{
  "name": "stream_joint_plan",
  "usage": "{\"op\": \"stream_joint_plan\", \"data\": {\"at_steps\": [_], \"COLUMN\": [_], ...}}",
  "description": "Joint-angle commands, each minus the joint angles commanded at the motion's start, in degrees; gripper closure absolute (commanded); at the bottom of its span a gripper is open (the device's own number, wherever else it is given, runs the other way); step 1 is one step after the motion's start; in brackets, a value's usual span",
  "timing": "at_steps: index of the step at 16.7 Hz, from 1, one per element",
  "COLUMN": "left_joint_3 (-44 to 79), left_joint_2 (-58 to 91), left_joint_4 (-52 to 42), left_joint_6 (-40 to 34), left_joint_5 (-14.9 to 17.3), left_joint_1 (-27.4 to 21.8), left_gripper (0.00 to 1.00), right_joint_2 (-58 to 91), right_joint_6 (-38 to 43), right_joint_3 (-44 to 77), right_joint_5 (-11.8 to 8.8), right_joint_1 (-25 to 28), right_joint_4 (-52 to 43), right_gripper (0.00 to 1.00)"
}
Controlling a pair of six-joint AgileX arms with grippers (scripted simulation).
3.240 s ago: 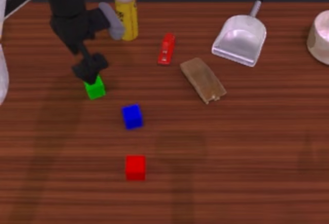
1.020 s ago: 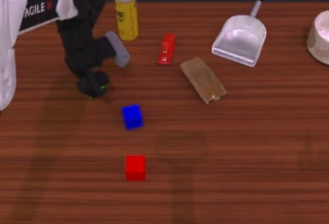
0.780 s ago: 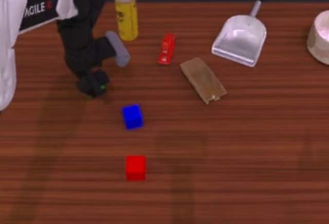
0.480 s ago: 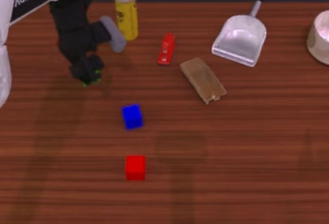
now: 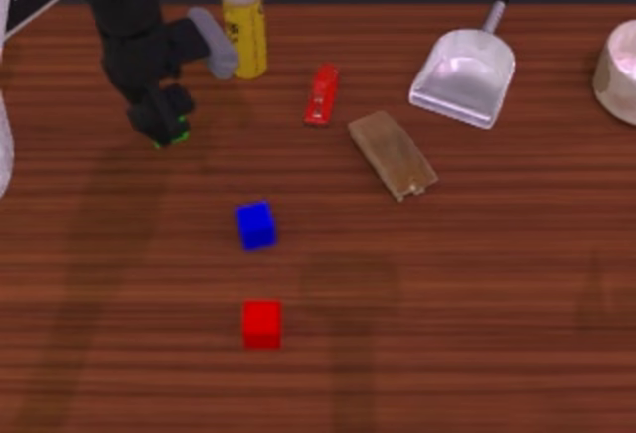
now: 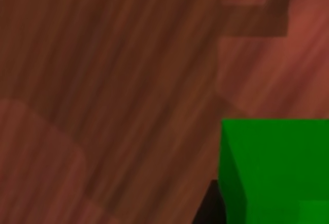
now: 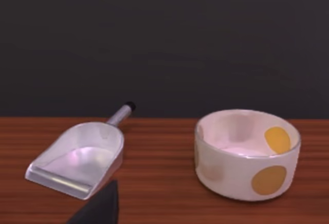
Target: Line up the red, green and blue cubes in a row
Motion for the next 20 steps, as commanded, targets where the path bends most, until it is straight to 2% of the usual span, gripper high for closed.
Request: {"op": "stream_joint_plan", "data": {"at_steps": [4,12,14,16,20], "left_joint_3": [-5.8,-28.05,-31.92,-33.51,-33.39], "left_joint_2": [-4.18,-19.45,-22.19,-23.44,-23.2], "left_joint_4": [1.94,8.8,10.07,10.65,10.49], "left_joint_6": [-0.96,-4.33,-4.9,-5.16,-5.07], "left_joint_5": [-0.1,-0.41,-0.5,-0.55,-0.49], "left_joint_1": [-5.41,-26.38,-30.18,-31.77,-31.57], "left_gripper": [1.0,1.0,1.0,1.0,1.0], "right_joint_2": [0.0,0.0,0.0,0.0,0.0], "right_joint_6": [0.0,0.0,0.0,0.0,0.0], "right_joint_3": [0.0,0.0,0.0,0.0,0.0], "right_joint_5": [0.0,0.0,0.0,0.0,0.0], "right_joint_1": [0.0,0.0,0.0,0.0,0.0], "right_joint_4": [0.0,0.0,0.0,0.0,0.0], "right_gripper": [0.0,0.0,0.0,0.0,0.0]}}
